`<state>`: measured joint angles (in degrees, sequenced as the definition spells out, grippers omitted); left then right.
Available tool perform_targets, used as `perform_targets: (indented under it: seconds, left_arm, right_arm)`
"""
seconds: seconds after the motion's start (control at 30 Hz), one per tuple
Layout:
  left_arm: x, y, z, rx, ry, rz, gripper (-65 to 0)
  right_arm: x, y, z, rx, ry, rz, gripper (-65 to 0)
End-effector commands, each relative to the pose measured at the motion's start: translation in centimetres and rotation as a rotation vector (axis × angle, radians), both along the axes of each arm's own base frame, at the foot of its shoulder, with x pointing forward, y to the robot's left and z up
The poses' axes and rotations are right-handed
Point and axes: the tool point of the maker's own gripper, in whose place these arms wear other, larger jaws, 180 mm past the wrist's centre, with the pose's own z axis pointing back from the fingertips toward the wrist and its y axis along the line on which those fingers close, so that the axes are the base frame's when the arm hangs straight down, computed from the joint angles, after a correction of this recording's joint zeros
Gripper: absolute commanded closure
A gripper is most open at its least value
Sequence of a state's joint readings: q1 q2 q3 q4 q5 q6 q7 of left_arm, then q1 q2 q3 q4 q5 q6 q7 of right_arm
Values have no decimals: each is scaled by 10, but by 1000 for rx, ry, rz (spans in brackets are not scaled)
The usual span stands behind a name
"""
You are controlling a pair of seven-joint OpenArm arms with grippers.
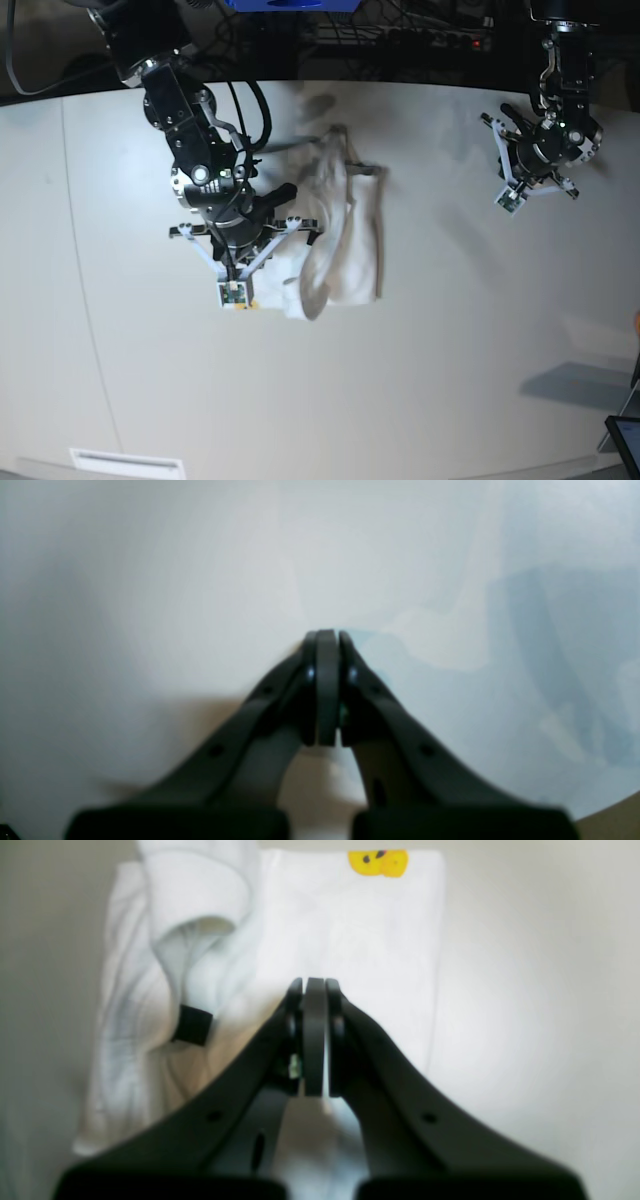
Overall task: Fold the T-shirt properly
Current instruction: 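Press the right gripper down on the folded bundle and flatten it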
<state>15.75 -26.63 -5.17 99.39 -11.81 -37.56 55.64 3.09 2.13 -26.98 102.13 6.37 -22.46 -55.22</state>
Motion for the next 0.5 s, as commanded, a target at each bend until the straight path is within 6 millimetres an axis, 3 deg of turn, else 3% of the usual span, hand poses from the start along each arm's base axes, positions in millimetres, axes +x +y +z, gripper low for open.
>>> perform_targets:
  seconds: [0.0,0.47]
  left_arm:
    - [2,2,5,8,-10,-7,0]
    - [6,2,6,9,-17,-8,0]
  right_arm:
    - [12,7,13,11,-59,14,-3]
    - [21,50,9,69,-26,62,-3]
